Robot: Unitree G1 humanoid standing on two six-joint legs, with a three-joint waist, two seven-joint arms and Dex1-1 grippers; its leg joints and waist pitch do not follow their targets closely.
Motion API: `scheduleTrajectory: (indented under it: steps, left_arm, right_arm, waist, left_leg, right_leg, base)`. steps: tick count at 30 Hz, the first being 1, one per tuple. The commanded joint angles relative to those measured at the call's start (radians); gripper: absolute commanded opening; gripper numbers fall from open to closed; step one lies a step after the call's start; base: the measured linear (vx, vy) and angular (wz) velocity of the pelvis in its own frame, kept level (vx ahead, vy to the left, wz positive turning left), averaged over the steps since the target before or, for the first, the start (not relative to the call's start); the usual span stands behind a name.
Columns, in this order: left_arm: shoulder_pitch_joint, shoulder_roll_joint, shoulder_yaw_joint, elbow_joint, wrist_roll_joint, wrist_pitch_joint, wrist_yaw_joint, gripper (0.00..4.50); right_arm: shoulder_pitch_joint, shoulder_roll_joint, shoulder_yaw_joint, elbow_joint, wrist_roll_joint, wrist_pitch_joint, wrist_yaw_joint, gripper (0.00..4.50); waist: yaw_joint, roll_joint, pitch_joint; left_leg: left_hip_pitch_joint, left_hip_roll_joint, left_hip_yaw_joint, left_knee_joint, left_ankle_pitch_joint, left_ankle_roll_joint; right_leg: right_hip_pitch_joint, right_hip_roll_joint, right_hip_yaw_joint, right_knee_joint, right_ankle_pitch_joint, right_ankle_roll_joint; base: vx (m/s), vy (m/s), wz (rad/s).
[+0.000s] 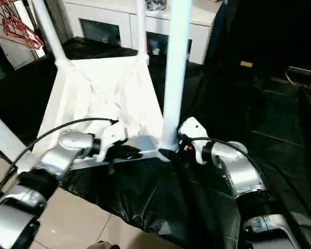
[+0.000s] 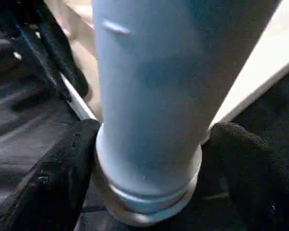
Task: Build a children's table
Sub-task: Rotate leg to tighten
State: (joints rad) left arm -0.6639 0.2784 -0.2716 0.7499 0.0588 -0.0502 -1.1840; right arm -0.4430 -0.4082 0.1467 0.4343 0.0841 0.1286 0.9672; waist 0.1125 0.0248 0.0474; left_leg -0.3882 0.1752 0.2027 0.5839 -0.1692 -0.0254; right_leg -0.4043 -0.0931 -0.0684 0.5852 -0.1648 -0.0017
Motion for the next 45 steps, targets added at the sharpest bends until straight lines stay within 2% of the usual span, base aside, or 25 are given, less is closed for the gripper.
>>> scheduleTrajectory:
  steps: [1, 3, 6, 10, 13, 18, 22, 25, 30, 33, 34, 35, 36, 37, 38, 39, 40, 41, 42, 45]
  left_arm:
    - [0.004, 0.003, 0.007, -0.049, -0.044, -0.015, -0.053, 0.0]
    - [0.01, 0.012, 0.006, -0.058, -0.049, -0.011, -0.064, 0.0]
    - [0.016, 0.021, 0.003, -0.066, -0.05, -0.007, -0.07, 0.0]
    - [0.024, 0.023, 0.005, -0.079, -0.051, 0.001, -0.073, 0.0]
    - [0.027, 0.024, 0.005, -0.086, -0.051, 0.005, -0.074, 0.0]
    - [0.032, 0.027, 0.004, -0.09, -0.052, 0.006, -0.071, 0.0]
    - [0.032, 0.027, 0.007, -0.084, -0.046, 0.001, -0.052, 0.0]
    - [0.021, 0.012, 0.014, -0.053, -0.015, 0.003, 0.033, 0.0]
    - [-0.031, -0.076, 0.027, 0.034, 0.032, 0.054, 0.251, 0.0]
    - [-0.057, -0.124, 0.029, 0.067, 0.042, 0.083, 0.333, 0.0]
    - [-0.071, -0.153, 0.032, 0.085, 0.042, 0.101, 0.375, 0.0]
    - [-0.098, -0.222, 0.027, 0.119, 0.044, 0.128, 0.448, 0.0]
    - [-0.098, -0.222, 0.027, 0.119, 0.044, 0.128, 0.448, 0.0]
    - [-0.103, -0.24, 0.023, 0.125, 0.046, 0.132, 0.458, 0.0]
    - [-0.106, -0.252, 0.02, 0.131, 0.048, 0.132, 0.464, 0.0]
    - [-0.109, -0.261, 0.017, 0.139, 0.053, 0.127, 0.469, 0.0]
    - [-0.111, -0.268, 0.012, 0.146, 0.058, 0.118, 0.467, 0.0]
    - [-0.113, -0.274, 0.008, 0.152, 0.063, 0.108, 0.464, 0.0]
    - [-0.113, -0.276, 0.007, 0.157, 0.062, 0.094, 0.45, 0.0]
    - [-0.111, -0.272, 0.011, 0.156, 0.057, 0.085, 0.432, 0.0]
  right_arm:
    - [0.0, -0.017, 0.0, -0.032, 0.025, 0.005, 0.018, 3.74]
    - [0.004, -0.019, 0.002, -0.041, 0.035, 0.009, 0.04, 3.74]
    - [0.012, -0.021, 0.01, -0.053, 0.033, 0.017, 0.061, 3.43]
    - [0.013, -0.017, 0.014, -0.051, 0.033, 0.017, 0.069, 3.22]
    - [0.013, -0.02, 0.016, -0.052, 0.037, 0.017, 0.075, 2.88]
    - [0.018, -0.022, 0.017, -0.06, 0.038, 0.023, 0.079, 2.72]
    - [0.021, -0.014, 0.015, -0.054, 0.034, 0.016, 0.064, 2.72]
    - [0.023, 0.03, -0.001, -0.019, 0.007, -0.007, -0.044, 2.7]
    - [0.025, 0.157, -0.044, 0.055, -0.022, -0.011, -0.296, 2.69]
    - [0.022, 0.216, -0.06, 0.075, -0.036, 0.005, -0.419, 2.69]
    - [0.019, 0.245, -0.062, 0.084, -0.043, 0.017, -0.473, 2.69]
    - [0.002, 0.315, -0.057, 0.11, -0.064, 0.018, -0.586, 2.69]
    - [0.002, 0.315, -0.057, 0.11, -0.064, 0.018, -0.586, 2.69]
    - [-0.005, 0.333, -0.053, 0.119, -0.07, 0.015, -0.611, 2.69]
    - [-0.012, 0.344, -0.047, 0.126, -0.075, 0.006, -0.612, 2.69]
    - [-0.016, 0.351, -0.038, 0.13, -0.081, -0.01, -0.6, 2.69]
    - [-0.018, 0.357, -0.032, 0.129, -0.083, -0.029, -0.585, 2.69]
    - [-0.017, 0.361, -0.036, 0.122, -0.07, -0.035, -0.565, 2.69]
    - [-0.008, 0.363, -0.048, 0.099, -0.04, -0.025, -0.535, 3.25]
    - [0.001, 0.354, -0.054, 0.081, -0.026, -0.013, -0.515, 3.45]
  waist:
    - [0.002, -0.011, -0.065]
    - [0.002, -0.011, -0.065]
    - [0.004, -0.012, -0.066]
    - [0.004, -0.014, -0.066]
    - [0.004, -0.014, -0.066]
    - [0.004, -0.014, -0.068]
    - [0.004, -0.014, -0.068]
    - [-0.001, -0.013, -0.065]
    - [-0.014, -0.017, -0.059]
    - [-0.018, -0.018, -0.06]
    - [-0.019, -0.017, -0.06]
    - [-0.022, -0.01, -0.059]
    - [-0.024, -0.012, -0.058]
    - [-0.022, -0.015, -0.059]
    - [-0.022, -0.011, -0.059]
    - [-0.023, -0.012, -0.06]
    - [-0.022, -0.003, -0.06]
    - [-0.023, -0.01, -0.06]
    - [-0.021, -0.007, -0.061]
    - [-0.021, -0.006, -0.061]
  left_leg:
    - [0.027, 0.067, -0.027, -0.071, -0.251, 0.048]
    - [0.028, 0.066, -0.027, -0.071, -0.256, 0.041]
    - [0.027, 0.066, -0.026, -0.071, -0.239, 0.045]
    - [0.025, 0.065, -0.026, -0.07, -0.238, 0.045]
    - [0.027, 0.065, -0.025, -0.069, -0.229, 0.045]
    - [0.025, 0.064, -0.025, -0.067, -0.208, 0.054]
    - [0.026, 0.064, -0.025, -0.066, -0.211, 0.053]
    - [0.026, 0.062, -0.027, -0.069, -0.237, 0.037]
    - [0.032, 0.057, -0.031, -0.074, -0.309, -0.008]
    - [0.032, 0.057, -0.034, -0.075, -0.319, -0.01]
    - [0.033, 0.056, -0.032, -0.075, -0.315, -0.008]
    - [0.035, 0.055, -0.032, -0.076, -0.318, -0.02]
    - [0.035, 0.054, -0.033, -0.077, -0.326, -0.024]
    - [0.033, 0.053, -0.035, -0.077, -0.332, -0.022]
    - [0.033, 0.053, -0.036, -0.078, -0.333, -0.02]
    - [0.032, 0.053, -0.035, -0.077, -0.332, -0.011]
    - [0.032, 0.052, -0.035, -0.076, -0.334, -0.009]
    - [0.031, 0.051, -0.033, -0.076, -0.333, -0.002]
    - [0.029, 0.051, -0.034, -0.076, -0.325, 0.005]
    - [0.027, 0.053, -0.035, -0.077, -0.322, 0.015]
  right_leg:
    - [0.044, -0.069, 0.042, -0.057, -0.214, -0.246]
    - [0.043, -0.068, 0.043, -0.056, -0.213, -0.244]
    - [0.043, -0.067, 0.043, -0.052, -0.185, -0.246]
    - [0.044, -0.07, 0.043, -0.054, -0.204, -0.243]
    - [0.042, -0.068, 0.043, -0.054, -0.2, -0.241]
    - [0.044, -0.068, 0.042, -0.05, -0.177, -0.247]
    - [0.044, -0.068, 0.042, -0.051, -0.182, -0.246]
    - [0.041, -0.069, 0.043, -0.056, -0.218, -0.238]
    - [0.033, -0.071, 0.046, -0.072, -0.35, -0.2]
    - [0.034, -0.07, 0.046, -0.076, -0.367, -0.181]
    - [0.032, -0.069, 0.047, -0.076, -0.36, -0.182]
    - [0.027, -0.067, 0.048, -0.075, -0.353, -0.189]
    - [0.028, -0.068, 0.047, -0.078, -0.362, -0.187]
    - [0.033, -0.069, 0.045, -0.079, -0.374, -0.178]
    - [0.034, -0.07, 0.046, -0.079, -0.372, -0.175]
    - [0.034, -0.069, 0.046, -0.079, -0.354, -0.175]
    - [0.034, -0.069, 0.046, -0.079, -0.347, -0.175]
    - [0.035, -0.067, 0.046, -0.081, -0.335, -0.173]
    - [0.037, -0.068, 0.047, -0.079, -0.327, -0.174]
    - [0.04, -0.068, 0.046, -0.079, -0.332, -0.173]
  base:
    - [0.0, 0.0, 0.0]
    - [0.0, 0.0, 0.0]
    - [0.0, 0.0, 0.0]
    - [0.0, 0.0, 0.0]
    - [0.0, 0.0, 0.0]
    - [0.0, 0.0, 0.0]
    - [0.0, 0.0, 0.0]
    - [0.0, 0.0, 0.0]
    - [0.0, 0.0, 0.0]
    - [0.0, 0.0, 0.0]
    - [0.0, 0.0, 0.0]
    - [0.0, 0.0, 0.0]
    - [0.0, 0.0, 0.0]
    - [0.0, 0.0, 0.0]
    - [0.0, 0.0, 0.0]
    - [0.0, 0.0, 0.0]
    - [0.0, 0.0, 0.0]
    - [0.0, 0.0, 0.0]
    - [0.0, 0.0, 0.0]
    - [0.0, 0.0, 0.0]
